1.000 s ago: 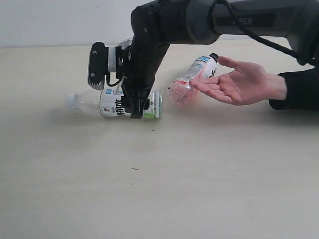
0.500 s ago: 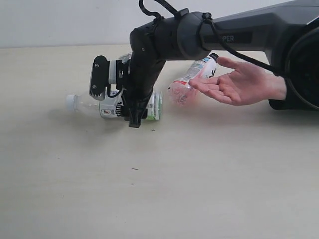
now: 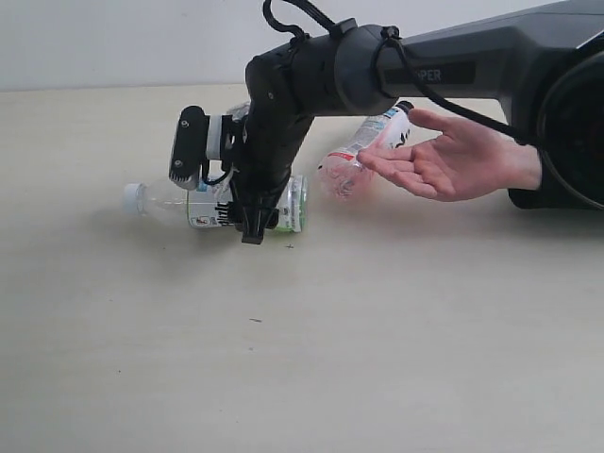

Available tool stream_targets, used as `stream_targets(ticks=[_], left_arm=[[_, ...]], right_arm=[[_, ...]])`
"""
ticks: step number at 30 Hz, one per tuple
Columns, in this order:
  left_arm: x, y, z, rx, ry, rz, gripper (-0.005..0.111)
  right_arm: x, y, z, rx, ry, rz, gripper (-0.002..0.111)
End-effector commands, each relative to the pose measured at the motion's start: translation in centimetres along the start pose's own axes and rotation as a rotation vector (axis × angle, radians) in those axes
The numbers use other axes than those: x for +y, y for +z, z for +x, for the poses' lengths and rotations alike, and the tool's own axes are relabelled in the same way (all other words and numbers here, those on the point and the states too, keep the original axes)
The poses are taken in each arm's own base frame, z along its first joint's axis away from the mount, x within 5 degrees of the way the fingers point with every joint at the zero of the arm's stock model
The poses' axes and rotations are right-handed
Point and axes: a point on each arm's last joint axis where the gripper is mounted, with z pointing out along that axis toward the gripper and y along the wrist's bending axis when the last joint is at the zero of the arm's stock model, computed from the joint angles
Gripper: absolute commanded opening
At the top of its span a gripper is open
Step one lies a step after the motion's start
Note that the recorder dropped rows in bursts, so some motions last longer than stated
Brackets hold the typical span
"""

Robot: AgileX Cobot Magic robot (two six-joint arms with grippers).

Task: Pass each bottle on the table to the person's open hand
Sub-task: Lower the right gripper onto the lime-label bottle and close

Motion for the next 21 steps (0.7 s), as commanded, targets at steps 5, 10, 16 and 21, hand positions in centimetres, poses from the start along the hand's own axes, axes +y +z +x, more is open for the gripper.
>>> stream_targets(ticks=[5, 10, 16, 21], left_arm=[[-0.01, -0.05, -0.10, -0.012, 0.002, 0.001, 0.000], [-0.01, -0.05, -0.10, -0.012, 0.002, 0.001, 0.000], [-0.01, -0.05, -0.10, -0.012, 0.002, 0.001, 0.000], [-0.01, -0.05, -0.10, -0.012, 0.002, 0.001, 0.000]], right_arm=[[-0.05, 0.01, -0.09, 0.004, 0.012, -0.004, 0.072], [-0.03, 0.01, -0.07, 0.005, 0.025, -0.006, 0.072], [0.07, 0.01, 0.02, 0.016, 0.050, -0.016, 0.072], [0.08, 0.01, 0.03, 0.017, 0.052, -0.017, 0.072]])
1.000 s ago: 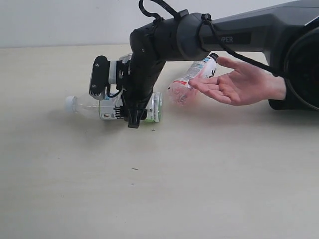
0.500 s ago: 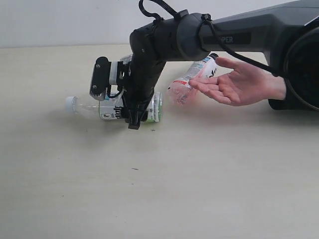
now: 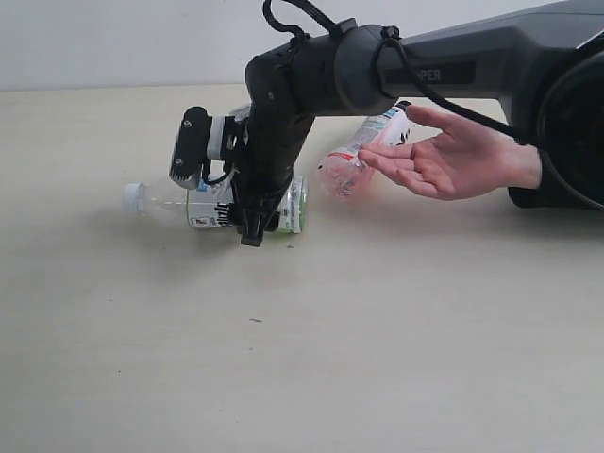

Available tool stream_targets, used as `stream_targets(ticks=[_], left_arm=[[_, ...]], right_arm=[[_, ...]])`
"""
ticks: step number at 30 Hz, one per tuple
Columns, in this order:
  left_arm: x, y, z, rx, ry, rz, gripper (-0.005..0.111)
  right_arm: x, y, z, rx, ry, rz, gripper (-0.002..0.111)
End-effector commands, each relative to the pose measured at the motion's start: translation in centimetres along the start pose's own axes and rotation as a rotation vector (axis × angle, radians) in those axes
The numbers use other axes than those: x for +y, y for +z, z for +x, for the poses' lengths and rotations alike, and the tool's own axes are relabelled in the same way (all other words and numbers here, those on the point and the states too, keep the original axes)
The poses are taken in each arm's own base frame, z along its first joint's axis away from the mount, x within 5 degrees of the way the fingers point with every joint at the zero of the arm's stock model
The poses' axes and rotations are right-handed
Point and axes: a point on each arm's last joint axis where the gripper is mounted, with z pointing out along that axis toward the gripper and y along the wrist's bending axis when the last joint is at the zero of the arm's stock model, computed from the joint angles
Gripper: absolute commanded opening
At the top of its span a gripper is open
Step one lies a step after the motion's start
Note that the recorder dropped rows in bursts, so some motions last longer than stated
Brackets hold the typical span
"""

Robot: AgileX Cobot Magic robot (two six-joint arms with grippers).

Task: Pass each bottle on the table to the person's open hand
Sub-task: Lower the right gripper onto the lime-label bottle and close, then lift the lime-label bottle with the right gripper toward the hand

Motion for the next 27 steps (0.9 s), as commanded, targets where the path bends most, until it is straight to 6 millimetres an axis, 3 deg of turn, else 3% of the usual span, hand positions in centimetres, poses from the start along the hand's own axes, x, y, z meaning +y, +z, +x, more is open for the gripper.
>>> stream_targets(ticks=[1, 3, 6, 13, 18, 27], left_arm=[[0.0, -0.1, -0.1, -0.012, 0.002, 0.001, 0.000], [0.0, -0.1, -0.1, -0.012, 0.002, 0.001, 0.000], [0.0, -0.1, -0.1, -0.012, 0.002, 0.001, 0.000], [0.0, -0.1, -0.1, -0.012, 0.002, 0.001, 0.000], [0.0, -0.1, -0.1, -0.012, 0.002, 0.001, 0.000], [0.0, -0.1, -0.1, -0.012, 0.002, 0.001, 0.000]], right_arm=[[-0.1, 0.0, -0.1, 0.000, 0.008, 0.000, 0.071], [-0.1, 0.0, -0.1, 0.003, 0.008, -0.003, 0.068], [0.0, 0.0, 0.0, 0.010, 0.008, -0.010, 0.052], [0.1, -0.1, 0.1, 0.021, 0.008, -0.020, 0.002], [-0.4, -2.5, -0.6, -0.017, 0.085, 0.003, 0.000], [-1.3, -12.8, -1.4, -0.105, 0.266, 0.077, 0.000]])
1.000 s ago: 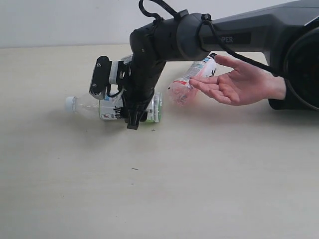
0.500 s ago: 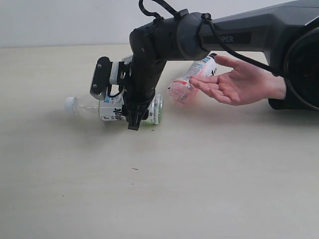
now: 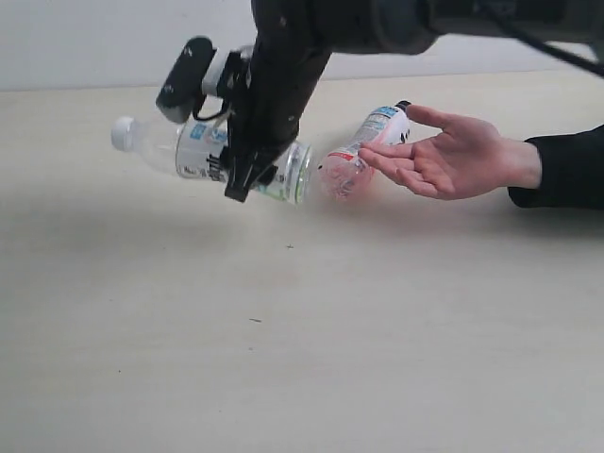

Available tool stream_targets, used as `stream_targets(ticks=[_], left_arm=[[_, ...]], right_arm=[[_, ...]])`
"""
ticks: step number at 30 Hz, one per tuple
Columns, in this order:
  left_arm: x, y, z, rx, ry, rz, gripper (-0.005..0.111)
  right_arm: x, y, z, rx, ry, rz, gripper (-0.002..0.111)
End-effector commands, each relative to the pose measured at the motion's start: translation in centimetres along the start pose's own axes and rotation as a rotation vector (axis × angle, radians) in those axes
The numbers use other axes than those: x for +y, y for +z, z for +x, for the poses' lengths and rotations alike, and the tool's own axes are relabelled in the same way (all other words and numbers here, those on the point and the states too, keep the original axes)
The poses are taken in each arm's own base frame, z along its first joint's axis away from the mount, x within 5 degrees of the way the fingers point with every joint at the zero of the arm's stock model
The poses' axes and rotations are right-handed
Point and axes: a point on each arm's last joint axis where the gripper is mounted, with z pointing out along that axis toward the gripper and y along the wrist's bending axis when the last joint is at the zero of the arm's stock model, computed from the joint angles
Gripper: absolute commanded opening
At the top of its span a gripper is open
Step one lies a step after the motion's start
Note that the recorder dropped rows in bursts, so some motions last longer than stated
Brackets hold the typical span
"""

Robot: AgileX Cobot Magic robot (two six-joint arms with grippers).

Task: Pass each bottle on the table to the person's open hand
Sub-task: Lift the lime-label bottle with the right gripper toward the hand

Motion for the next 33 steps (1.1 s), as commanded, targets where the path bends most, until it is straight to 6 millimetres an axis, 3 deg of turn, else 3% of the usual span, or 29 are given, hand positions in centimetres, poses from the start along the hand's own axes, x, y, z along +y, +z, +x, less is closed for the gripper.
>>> stream_targets(ticks=[1, 5, 9, 14, 20, 23, 28, 33], left_arm=[[0.0, -0.1, -0.1, -0.012, 0.002, 0.001, 0.000], [0.0, -0.1, -0.1, -0.012, 0.002, 0.001, 0.000], [0.0, -0.1, -0.1, -0.012, 0.002, 0.001, 0.000], [0.0, -0.1, -0.1, -0.012, 0.002, 0.001, 0.000], [0.0, -0.1, -0.1, -0.012, 0.002, 0.001, 0.000], [0.0, -0.1, -0.1, -0.012, 0.002, 0.001, 0.000], [0.0, -0.1, -0.1, -0.012, 0.002, 0.001, 0.000], [0.0, -0.1, -0.1, -0.012, 0.002, 0.001, 0.000]], right_arm=[[-0.5, -6.4, -0.8, -0.079, 0.099, 0.045, 0.000], [-0.5, -10.9, -0.7, -0.128, 0.213, 0.074, 0.000], [-1.1, -15.0, 0.8, -0.075, 0.334, 0.182, 0.000], [-2.4, -18.1, 4.4, 0.071, 0.499, 0.171, 0.000], [-4.0, -21.2, 8.1, 0.054, 0.612, 0.223, 0.000], [-4.0, -22.0, 10.1, 0.065, 0.664, 0.227, 0.000], [-2.7, -21.4, 12.9, 0.125, 0.692, 0.188, 0.000], [-2.0, -20.0, 13.9, 0.157, 0.685, 0.171, 0.000]])
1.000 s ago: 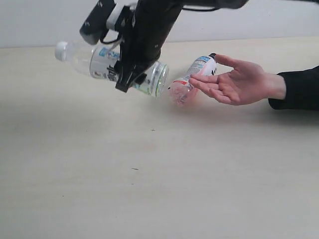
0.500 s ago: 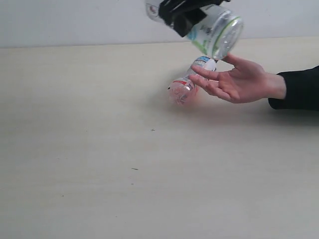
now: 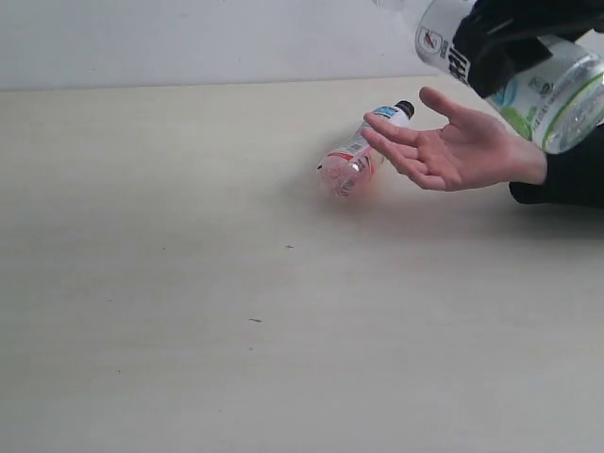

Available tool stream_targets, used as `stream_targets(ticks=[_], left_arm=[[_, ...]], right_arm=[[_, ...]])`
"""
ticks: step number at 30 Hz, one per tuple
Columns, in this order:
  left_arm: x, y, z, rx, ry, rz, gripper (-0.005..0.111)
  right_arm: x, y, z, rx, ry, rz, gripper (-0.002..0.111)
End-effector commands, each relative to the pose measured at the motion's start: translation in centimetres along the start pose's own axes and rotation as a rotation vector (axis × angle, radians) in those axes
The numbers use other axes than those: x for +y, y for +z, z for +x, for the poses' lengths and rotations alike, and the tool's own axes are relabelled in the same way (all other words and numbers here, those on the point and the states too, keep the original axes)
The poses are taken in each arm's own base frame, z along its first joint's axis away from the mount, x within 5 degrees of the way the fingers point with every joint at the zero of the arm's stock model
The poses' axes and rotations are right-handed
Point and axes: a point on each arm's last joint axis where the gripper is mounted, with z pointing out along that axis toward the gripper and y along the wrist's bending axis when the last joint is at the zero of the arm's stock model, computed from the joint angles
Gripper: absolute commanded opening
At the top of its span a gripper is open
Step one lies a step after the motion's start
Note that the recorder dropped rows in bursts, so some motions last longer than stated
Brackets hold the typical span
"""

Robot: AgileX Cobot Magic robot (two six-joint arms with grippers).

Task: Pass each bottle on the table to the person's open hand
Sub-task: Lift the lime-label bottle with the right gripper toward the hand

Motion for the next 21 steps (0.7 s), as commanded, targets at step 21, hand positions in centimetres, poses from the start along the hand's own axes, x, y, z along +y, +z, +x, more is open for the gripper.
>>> stream_targets(ticks=[21], left_arm=[[0.0, -0.1, -0.1, -0.012, 0.002, 0.001, 0.000]], right_arm=[[-2.3, 9.3, 0.0, 0.111, 0.201, -0.025, 0.000]])
